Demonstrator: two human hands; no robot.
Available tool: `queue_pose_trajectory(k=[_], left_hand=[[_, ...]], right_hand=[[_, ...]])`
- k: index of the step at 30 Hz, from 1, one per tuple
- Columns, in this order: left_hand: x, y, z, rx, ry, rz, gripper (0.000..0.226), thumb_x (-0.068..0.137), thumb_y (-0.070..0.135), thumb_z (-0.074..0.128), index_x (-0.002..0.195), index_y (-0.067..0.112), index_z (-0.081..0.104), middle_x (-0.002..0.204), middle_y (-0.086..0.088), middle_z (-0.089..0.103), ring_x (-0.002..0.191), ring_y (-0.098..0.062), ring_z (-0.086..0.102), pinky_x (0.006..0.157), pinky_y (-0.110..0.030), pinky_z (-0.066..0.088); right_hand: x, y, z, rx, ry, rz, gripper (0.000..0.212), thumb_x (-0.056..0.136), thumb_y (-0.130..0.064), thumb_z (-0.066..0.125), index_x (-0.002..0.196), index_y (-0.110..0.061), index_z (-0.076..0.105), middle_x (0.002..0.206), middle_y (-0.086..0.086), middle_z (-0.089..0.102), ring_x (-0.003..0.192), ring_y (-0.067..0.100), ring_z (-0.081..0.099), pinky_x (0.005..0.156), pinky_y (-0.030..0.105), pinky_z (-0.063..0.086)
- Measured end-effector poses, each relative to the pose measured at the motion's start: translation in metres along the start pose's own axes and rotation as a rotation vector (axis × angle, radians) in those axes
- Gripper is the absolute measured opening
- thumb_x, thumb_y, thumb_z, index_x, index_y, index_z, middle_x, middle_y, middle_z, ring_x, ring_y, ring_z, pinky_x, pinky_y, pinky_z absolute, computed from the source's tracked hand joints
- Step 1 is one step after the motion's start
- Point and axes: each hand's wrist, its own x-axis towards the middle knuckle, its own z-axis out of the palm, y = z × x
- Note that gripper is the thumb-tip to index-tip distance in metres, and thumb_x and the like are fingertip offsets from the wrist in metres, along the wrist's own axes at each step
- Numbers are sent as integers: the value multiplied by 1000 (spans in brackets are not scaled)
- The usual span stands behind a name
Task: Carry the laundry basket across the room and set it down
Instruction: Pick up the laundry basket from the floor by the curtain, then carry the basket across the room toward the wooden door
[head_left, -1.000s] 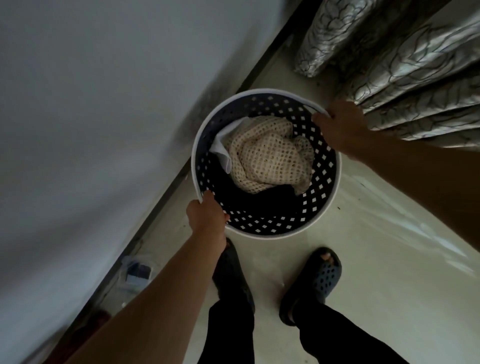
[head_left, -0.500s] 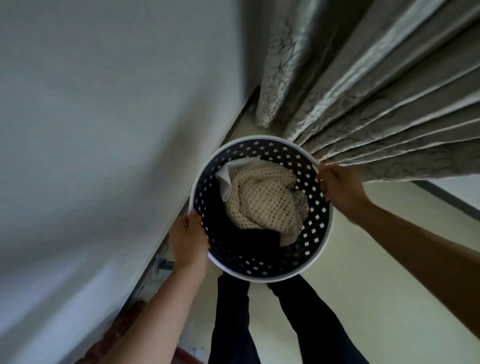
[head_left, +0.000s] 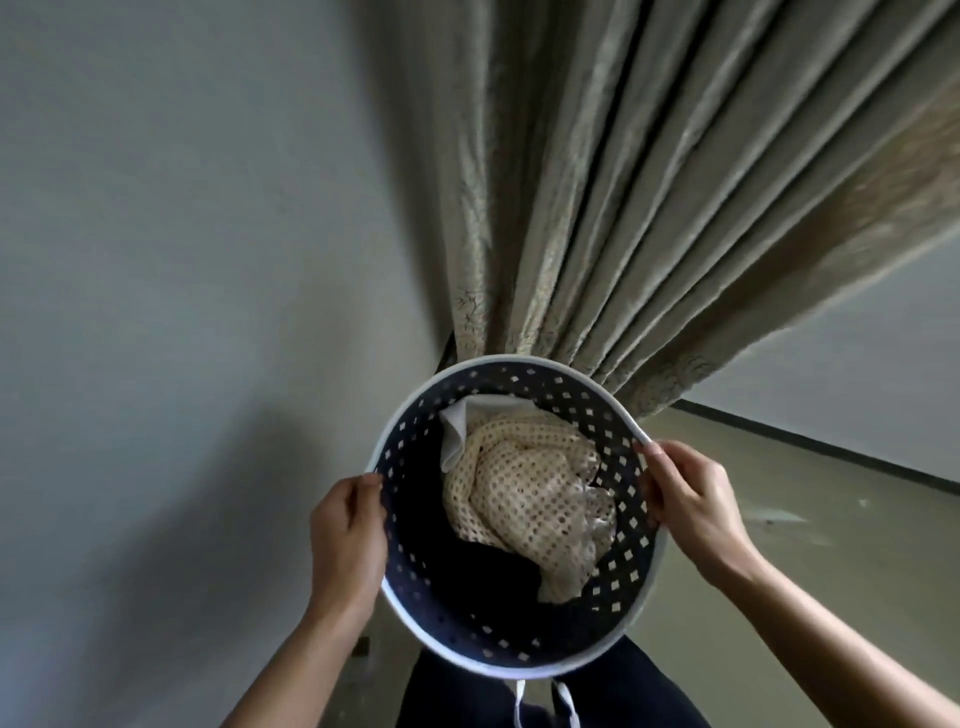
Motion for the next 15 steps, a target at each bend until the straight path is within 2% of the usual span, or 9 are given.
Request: queue_pose_trajectory(k=[6,10,11,15], left_hand=[[-6,30,-11,42,-226,184,42,99,21,47,57,12,44,49,-2,40,47,-20,36,52,-39,34],[-8,59,4,126,-386,336,42,99,19,45,58,12,42,50,-2,42,46,-21,36,52,-39,34],[-10,67,11,145,-430,367,41,99,19,45,58,13,43,51,-3,43,46,-22,38,52,-39,34],[-32,95,54,166,-606,480,37,98,18,45,62,15,50,51,0,46,46,-22,40,52,-37,36]], right_hand=[[-72,3,-14,173,236,78,25,96,-23,51,92,-10,71,51,-9,63,52,11,52,54,33,43],[-120,8,-25,330,378,150,23,96,-21,50,92,-10,70,77,11,71,67,21,61,58,35,48],[-131,12,-31,341,421,154,23,96,-21,50,91,-11,70,76,11,70,66,19,60,58,34,47],[-170,33,-61,407,612,185,23,96,-19,49,87,-12,70,55,-9,61,53,4,52,54,25,41]])
